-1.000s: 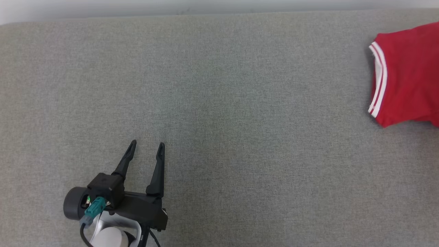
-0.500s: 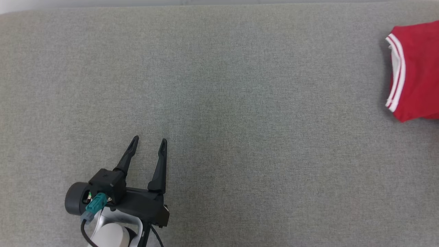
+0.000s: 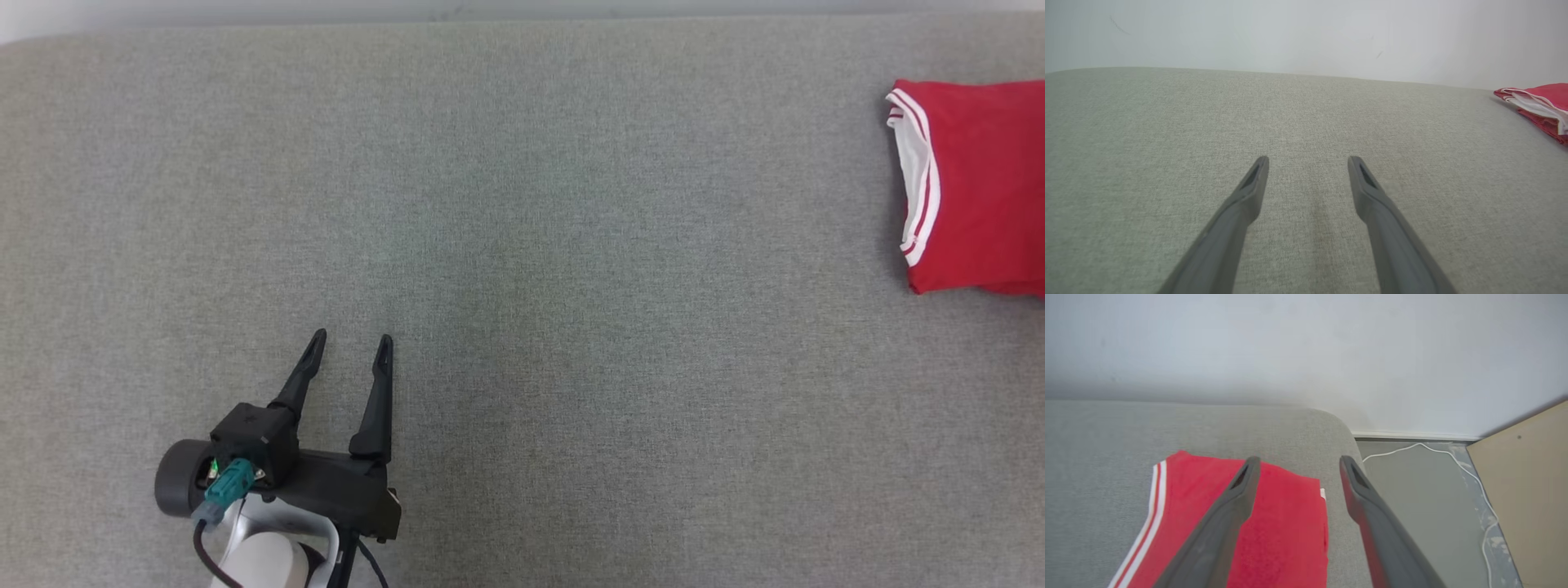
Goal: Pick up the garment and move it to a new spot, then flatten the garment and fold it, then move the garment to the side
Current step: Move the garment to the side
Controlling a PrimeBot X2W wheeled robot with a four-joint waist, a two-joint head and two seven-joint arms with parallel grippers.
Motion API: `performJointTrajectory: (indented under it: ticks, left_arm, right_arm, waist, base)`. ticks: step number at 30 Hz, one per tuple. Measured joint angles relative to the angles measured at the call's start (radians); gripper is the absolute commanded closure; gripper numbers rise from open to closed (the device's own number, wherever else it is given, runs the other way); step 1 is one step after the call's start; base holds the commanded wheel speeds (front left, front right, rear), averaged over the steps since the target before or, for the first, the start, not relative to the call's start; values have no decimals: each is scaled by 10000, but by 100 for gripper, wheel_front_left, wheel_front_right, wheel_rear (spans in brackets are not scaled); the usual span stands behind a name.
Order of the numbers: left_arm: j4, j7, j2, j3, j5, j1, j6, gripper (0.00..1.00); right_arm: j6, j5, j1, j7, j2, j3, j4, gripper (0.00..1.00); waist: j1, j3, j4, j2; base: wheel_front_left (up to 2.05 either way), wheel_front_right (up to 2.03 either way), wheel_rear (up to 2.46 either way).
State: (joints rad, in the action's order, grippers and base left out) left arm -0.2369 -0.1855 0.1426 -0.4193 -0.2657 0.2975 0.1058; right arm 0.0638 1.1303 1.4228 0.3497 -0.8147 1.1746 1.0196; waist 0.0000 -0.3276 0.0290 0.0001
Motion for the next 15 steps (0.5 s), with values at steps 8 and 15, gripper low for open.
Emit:
performJointTrajectory:
  ticks: [8,15]
  left_arm:
    - [-330,-188,-144,217,-236,-11,-2,0]
    - [-401,-353,25,548,-326,-433,8,0]
  right_arm:
    - [416,1289,-1387,-2339,880,-1043,-748,0]
    - [437,1737,-2904,-4420,1381,-1415,-1515,0]
  waist:
    - [0,563,-30,-1]
    - [-1,1219,-96,-1]
  base:
    - [0,0,0]
    - [0,0,0]
